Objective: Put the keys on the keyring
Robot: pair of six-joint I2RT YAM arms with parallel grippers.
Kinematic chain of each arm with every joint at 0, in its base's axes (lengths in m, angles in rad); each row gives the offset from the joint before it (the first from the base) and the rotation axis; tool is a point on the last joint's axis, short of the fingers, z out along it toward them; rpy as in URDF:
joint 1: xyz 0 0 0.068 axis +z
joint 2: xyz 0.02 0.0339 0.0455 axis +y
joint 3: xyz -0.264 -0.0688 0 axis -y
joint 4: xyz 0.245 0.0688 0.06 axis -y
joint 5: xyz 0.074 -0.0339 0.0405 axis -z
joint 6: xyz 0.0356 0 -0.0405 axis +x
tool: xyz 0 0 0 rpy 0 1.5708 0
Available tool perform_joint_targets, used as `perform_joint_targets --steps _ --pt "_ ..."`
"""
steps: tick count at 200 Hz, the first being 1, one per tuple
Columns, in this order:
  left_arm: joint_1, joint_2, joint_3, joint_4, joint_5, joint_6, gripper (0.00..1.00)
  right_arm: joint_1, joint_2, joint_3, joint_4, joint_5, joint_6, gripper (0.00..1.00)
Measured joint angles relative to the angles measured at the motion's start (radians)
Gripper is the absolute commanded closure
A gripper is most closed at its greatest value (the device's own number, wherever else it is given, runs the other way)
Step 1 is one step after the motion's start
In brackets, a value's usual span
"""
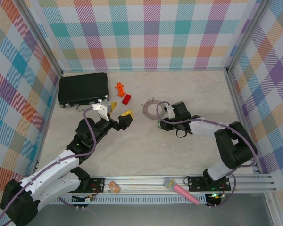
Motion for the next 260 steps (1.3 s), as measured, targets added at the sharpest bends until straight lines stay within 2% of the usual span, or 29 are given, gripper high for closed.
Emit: perform_joint_targets --steps 60,82,94,101,106,127,139,177,199,260 --pt "0.0 0.062 0.019 -0.079 -0.051 -0.001 0.0 -0.007 -0.247 -0.067 -0.034 0.084 0.006 0.59" --pt "0.0 0.104 0.058 -0.128 -0.089 -0.011 0.0 -0.008 -0.328 -0.08 -0.032 0.148 0.013 0.46" --pt "0.0 0.127 0.085 -0.159 -0.12 -0.025 0.0 -0.012 -0.368 -0.091 -0.024 0.194 0.023 0.33" --pt "0.0 0.141 0.102 -0.179 -0.143 -0.032 0.0 -0.014 -0.392 -0.1 -0.02 0.227 0.026 0.29" --pt "0.0 0.153 0.115 -0.194 -0.163 -0.038 0.0 -0.016 -0.405 -0.105 -0.016 0.248 0.023 0.27" --pt "0.0 0.196 0.153 -0.245 -0.269 -0.059 0.0 -0.024 -0.463 -0.142 0.007 0.36 0.024 0.05" --pt "0.003 0.215 0.165 -0.278 -0.342 -0.069 0.0 -0.026 -0.494 -0.161 0.014 0.425 0.015 0.0" --pt "0.072 0.259 0.171 -0.335 -0.507 -0.075 0.0 -0.047 -0.573 -0.233 0.093 0.605 -0.04 0.01" --pt "0.117 0.293 0.163 -0.309 -0.586 -0.041 0.0 -0.061 -0.568 -0.282 0.176 0.668 -0.11 0.01" --pt "0.294 0.403 0.082 -0.206 -0.698 0.076 0.0 -0.103 -0.35 -0.33 0.404 0.743 -0.275 0.01"
